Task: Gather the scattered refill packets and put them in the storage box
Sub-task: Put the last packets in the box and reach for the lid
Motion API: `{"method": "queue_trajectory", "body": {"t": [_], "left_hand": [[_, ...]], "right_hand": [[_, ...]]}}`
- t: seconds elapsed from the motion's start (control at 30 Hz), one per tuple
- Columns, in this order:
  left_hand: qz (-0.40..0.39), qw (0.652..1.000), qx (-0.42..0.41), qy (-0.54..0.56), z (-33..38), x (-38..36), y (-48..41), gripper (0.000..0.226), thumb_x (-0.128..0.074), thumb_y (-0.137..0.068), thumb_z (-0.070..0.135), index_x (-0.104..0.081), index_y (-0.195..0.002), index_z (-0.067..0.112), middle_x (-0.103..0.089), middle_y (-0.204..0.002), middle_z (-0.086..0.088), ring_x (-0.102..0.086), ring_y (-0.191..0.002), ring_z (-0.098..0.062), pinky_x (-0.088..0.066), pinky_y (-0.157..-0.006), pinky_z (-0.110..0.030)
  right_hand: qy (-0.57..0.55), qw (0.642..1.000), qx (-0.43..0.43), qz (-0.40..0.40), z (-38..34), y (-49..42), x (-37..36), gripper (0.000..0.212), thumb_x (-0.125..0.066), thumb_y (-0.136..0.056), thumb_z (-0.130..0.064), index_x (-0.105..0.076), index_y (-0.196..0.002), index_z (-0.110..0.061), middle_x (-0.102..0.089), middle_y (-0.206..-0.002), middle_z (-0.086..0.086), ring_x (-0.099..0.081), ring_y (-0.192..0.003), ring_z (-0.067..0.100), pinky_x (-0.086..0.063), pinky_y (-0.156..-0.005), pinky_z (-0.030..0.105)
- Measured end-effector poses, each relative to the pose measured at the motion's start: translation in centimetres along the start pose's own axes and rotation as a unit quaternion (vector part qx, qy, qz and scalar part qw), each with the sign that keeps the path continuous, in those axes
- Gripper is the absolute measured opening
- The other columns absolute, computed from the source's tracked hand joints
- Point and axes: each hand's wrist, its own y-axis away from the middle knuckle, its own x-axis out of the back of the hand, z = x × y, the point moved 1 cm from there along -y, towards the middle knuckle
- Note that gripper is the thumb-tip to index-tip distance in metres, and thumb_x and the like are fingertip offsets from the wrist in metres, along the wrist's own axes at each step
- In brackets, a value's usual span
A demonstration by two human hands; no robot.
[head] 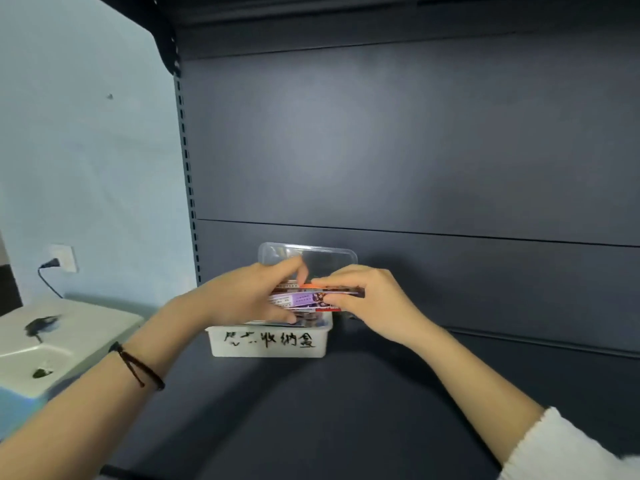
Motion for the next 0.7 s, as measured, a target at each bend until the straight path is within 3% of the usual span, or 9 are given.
{"method": "queue_trajectory", "body": {"t": [0.1, 0.2, 0.3, 0.37, 0.43, 0.53, 0.63, 0.7], "left_hand": [[0.002, 1.000, -0.011, 0.013, -3.6, 0.0, -0.5, 0.037, -0.071, -0.083, 0.034, -0.038, -0.099, 0.041, -0.064, -0.093, 0.018, -0.061, -0.080, -0.005, -0.052, -0.072, -0.038], [0.023, 0.999, -0.020, 0.037, -6.2, -1.3, -0.9, 0.033, -0.070, -0.082, 0.039, -0.041, -0.098, 0.038, -0.062, -0.091, 0.021, -0.059, -0.079, -0.004, -0.051, -0.071, -0.036], [0.034, 0.996, -0.021, 0.075, -7.5, -2.8, -1.3, 0.029, -0.067, -0.084, 0.046, -0.044, -0.096, 0.034, -0.064, -0.089, 0.014, -0.060, -0.075, -0.008, -0.051, -0.069, -0.034], [0.041, 0.996, -0.010, 0.084, -8.2, -3.4, -1.4, 0.021, -0.056, -0.089, 0.051, -0.047, -0.095, 0.033, -0.065, -0.082, 0.009, -0.058, -0.068, -0.009, -0.048, -0.066, -0.031], [0.068, 0.997, 0.006, 0.044, -8.9, -3.7, -1.3, 0.032, -0.038, -0.093, 0.060, -0.055, -0.094, 0.032, -0.065, -0.079, 0.008, -0.057, -0.068, -0.007, -0.047, -0.068, -0.030], [0.174, 0.982, 0.068, -0.028, -10.0, -4.2, -0.6, 0.055, -0.022, -0.091, 0.062, -0.066, -0.092, 0.029, -0.068, -0.087, 0.011, -0.060, -0.084, -0.010, -0.043, -0.083, -0.036], [0.268, 0.949, 0.157, 0.045, -10.9, -5.4, 0.4, 0.037, -0.040, -0.092, 0.042, -0.069, -0.107, 0.024, -0.069, -0.113, 0.006, -0.058, -0.111, -0.017, -0.042, -0.096, -0.037], [0.281, 0.926, 0.216, 0.134, -10.9, -6.1, 0.8, 0.027, -0.048, -0.095, 0.029, -0.065, -0.115, 0.024, -0.066, -0.119, 0.003, -0.055, -0.115, -0.019, -0.040, -0.096, -0.034]], "right_hand": [[0.018, 0.999, -0.011, 0.024, 0.6, -1.9, -2.6, 0.030, -0.069, -0.086, -0.014, -0.072, -0.112, -0.028, -0.064, -0.101, -0.013, -0.062, -0.096, 0.005, -0.052, -0.086, 0.020], [0.038, 0.998, -0.028, 0.032, 1.5, -3.0, -4.3, 0.029, -0.069, -0.086, -0.010, -0.072, -0.112, -0.023, -0.065, -0.106, -0.004, -0.063, -0.096, 0.009, -0.054, -0.084, 0.021], [0.052, 0.997, -0.048, 0.028, 2.5, -3.4, -5.3, 0.031, -0.067, -0.085, -0.006, -0.072, -0.112, -0.021, -0.065, -0.106, -0.003, -0.063, -0.095, 0.012, -0.054, -0.084, 0.022], [0.054, 0.996, -0.064, 0.014, 3.1, -3.5, -5.8, 0.033, -0.067, -0.086, -0.005, -0.071, -0.112, -0.024, -0.065, -0.106, -0.003, -0.063, -0.096, 0.013, -0.053, -0.084, 0.024], [0.057, 0.996, -0.075, -0.004, 3.6, -3.6, -6.4, 0.035, -0.067, -0.086, -0.007, -0.070, -0.113, -0.029, -0.065, -0.107, -0.004, -0.062, -0.097, 0.010, -0.051, -0.086, 0.022], [0.052, 0.994, -0.078, -0.060, 4.2, -3.6, -6.7, 0.041, -0.069, -0.085, -0.012, -0.066, -0.119, -0.034, -0.061, -0.119, -0.010, -0.057, -0.111, 0.006, -0.047, -0.096, 0.023], [-0.047, 0.983, -0.125, -0.128, 4.3, -3.4, -6.2, 0.050, -0.068, -0.086, -0.019, -0.056, -0.129, -0.044, -0.045, -0.137, -0.018, -0.043, -0.127, 0.002, -0.042, -0.098, 0.018], [-0.137, 0.973, -0.156, -0.106, 4.5, -3.5, -5.6, 0.054, -0.064, -0.088, -0.020, -0.050, -0.129, -0.053, -0.040, -0.144, -0.020, -0.043, -0.129, 0.002, -0.045, -0.098, 0.020]]}}
